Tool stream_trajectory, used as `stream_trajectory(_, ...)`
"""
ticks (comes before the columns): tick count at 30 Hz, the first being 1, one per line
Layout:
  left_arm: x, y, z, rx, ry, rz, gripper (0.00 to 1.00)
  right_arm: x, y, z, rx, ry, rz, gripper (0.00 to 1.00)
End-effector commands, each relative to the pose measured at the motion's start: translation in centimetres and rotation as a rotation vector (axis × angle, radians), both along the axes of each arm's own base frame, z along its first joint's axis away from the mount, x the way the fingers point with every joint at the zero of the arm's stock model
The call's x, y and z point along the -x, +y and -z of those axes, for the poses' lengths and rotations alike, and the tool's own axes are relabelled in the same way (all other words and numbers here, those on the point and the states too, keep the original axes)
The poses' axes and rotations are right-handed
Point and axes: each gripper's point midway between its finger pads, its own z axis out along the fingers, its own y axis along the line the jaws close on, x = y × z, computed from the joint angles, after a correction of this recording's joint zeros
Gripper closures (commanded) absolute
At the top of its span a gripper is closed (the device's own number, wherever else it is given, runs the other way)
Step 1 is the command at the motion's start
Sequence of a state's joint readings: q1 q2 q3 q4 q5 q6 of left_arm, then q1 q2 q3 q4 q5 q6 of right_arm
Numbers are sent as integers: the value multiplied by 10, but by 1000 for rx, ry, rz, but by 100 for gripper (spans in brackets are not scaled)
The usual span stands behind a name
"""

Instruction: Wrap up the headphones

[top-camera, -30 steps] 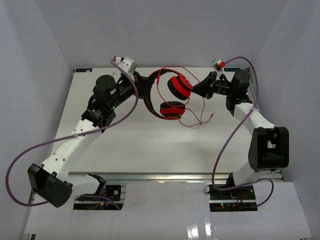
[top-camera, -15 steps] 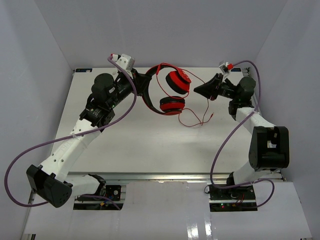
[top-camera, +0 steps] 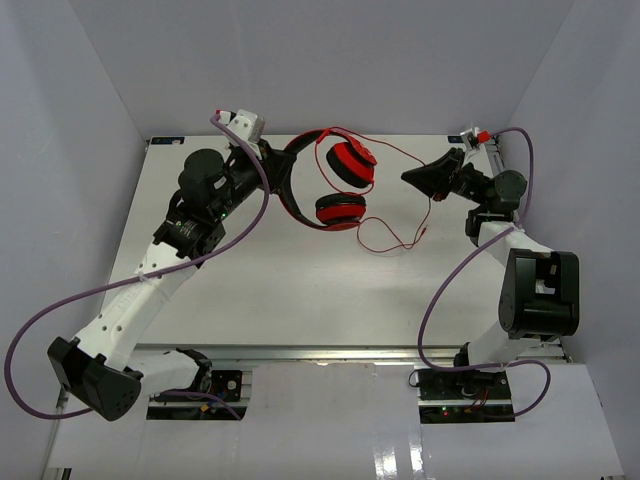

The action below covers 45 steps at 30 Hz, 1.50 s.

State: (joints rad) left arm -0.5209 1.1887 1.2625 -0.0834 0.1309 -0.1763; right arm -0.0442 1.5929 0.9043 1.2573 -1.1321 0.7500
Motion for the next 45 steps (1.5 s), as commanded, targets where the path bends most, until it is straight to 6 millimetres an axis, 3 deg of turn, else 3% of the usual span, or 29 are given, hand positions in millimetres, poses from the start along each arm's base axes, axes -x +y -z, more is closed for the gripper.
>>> stream_trajectory(1,21,10,-59,119,-110,1,100,-2,-3,-3,2,-43,16,92)
stream_trajectory(7,26,-2,-59,179,-66,65,100,2,1,1,12,-38,-12,92)
stream_trajectory(12,23,-13,-64,278,-40,107,100,15,19,1,25,-52,-92,92)
stream_trajectory(16,18,-21,-77,356,-38,132,100,34,58,1,24,-49,-209,92)
stream_trajectory(21,11,-28,-91,422,-37,151,100,39,81,-4,6,-37,-271,91)
stream_trajectory(31,-3,-40,-83,444,0,168,100,41,87,-13,-29,-34,-305,91)
stream_trajectory(34,-5,-40,-84,460,-1,168,100,47,90,-7,-24,-26,-318,91)
stream_trajectory(45,4,-32,-112,474,-62,160,100,36,90,25,28,52,-246,92)
